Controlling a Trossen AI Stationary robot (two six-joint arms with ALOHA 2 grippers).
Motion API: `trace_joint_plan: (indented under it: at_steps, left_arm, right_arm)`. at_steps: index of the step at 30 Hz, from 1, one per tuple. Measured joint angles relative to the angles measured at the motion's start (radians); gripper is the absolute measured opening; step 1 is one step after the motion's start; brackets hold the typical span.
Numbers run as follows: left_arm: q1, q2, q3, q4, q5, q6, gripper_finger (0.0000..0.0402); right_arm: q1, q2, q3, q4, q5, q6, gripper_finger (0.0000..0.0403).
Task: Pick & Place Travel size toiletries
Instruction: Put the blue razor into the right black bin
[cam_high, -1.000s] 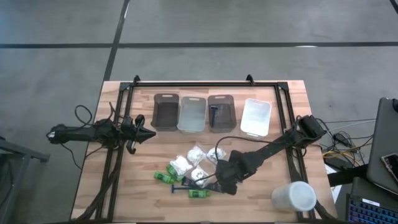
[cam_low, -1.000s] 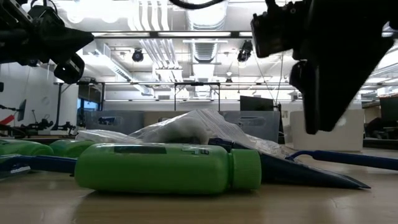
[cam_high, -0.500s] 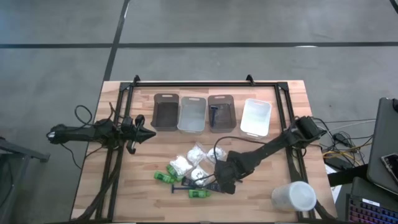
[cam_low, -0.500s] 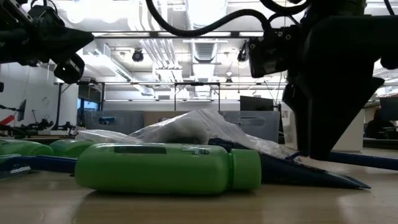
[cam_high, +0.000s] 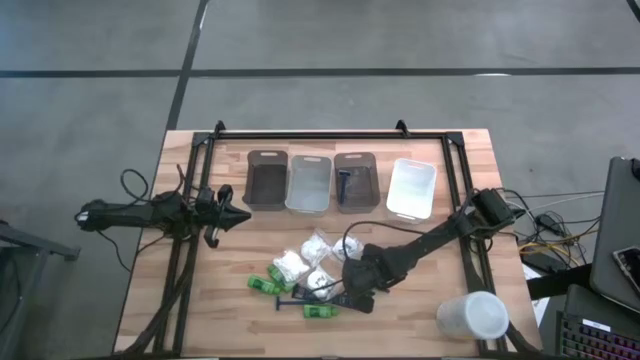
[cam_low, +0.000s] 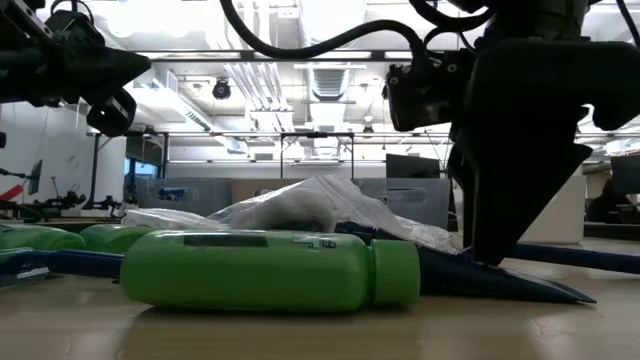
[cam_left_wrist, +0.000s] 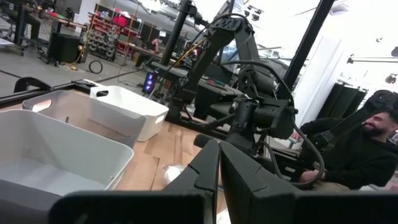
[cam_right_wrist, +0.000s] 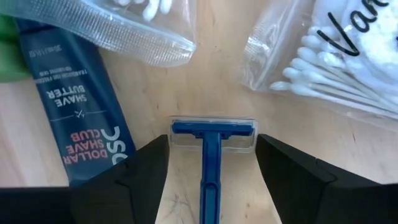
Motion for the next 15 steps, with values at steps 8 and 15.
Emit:
trace_joint_plan:
  at_steps: [8, 15]
  left_arm:
    - [0.000, 0.000, 0.000, -0.007, 0.000, 0.000, 0.0019]
    - [0.000, 0.000, 0.000, -0.007, 0.000, 0.000, 0.0019]
  right_arm:
    - [0.009, 0.000, 0.002, -0.015, 0.005, 0.024, 0.0240]
    - [0.010, 0.000, 0.002, -0.017, -0.002, 0.020, 0.0292]
